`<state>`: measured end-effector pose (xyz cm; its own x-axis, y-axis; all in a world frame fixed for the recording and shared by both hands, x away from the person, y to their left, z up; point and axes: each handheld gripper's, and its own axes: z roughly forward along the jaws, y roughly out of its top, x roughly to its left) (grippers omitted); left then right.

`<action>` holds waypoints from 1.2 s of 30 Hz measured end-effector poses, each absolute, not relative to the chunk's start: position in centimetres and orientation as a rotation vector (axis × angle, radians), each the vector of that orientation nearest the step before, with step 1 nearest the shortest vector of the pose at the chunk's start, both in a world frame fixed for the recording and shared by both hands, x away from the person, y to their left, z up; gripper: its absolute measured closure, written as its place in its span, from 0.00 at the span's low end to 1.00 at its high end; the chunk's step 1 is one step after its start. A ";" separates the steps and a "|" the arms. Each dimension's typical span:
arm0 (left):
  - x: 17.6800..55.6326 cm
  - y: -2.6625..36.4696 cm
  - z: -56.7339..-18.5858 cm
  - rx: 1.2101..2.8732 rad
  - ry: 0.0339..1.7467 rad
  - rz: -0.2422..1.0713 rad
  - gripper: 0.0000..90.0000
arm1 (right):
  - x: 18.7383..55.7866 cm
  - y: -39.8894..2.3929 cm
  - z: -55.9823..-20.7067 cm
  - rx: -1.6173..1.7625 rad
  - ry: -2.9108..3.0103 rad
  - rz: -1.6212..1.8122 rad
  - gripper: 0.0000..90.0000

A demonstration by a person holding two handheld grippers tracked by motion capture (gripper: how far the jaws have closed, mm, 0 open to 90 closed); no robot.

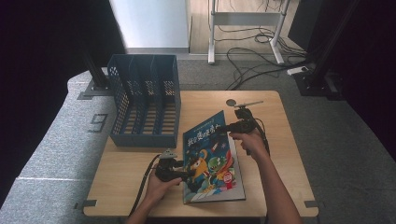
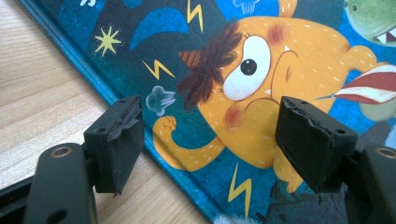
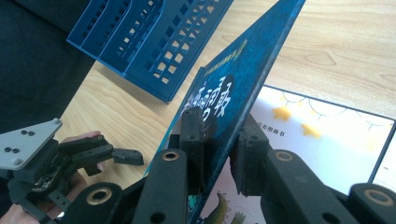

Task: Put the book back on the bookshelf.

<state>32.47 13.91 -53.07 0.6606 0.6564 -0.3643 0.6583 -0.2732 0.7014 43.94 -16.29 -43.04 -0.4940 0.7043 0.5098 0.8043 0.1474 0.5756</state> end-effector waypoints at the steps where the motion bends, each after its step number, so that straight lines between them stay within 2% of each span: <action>1: 32.5 13.9 -53.0 1.982 1.023 0.000 0.27 | 43.9 -16.1 -42.8 -1.519 -2.294 -1.272 0.84; 36: 32.3 13.6 -53.1 1.998 1.005 -0.006 0.27 | 45.1 -15.6 -40.4 -1.664 -2.289 -1.380 0.91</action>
<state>32.33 13.57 -53.07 0.6733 0.6473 -0.3573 0.6516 -0.2910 0.7006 45.14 -15.58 -40.41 -0.4415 0.7713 0.4585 0.7655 0.0572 0.6409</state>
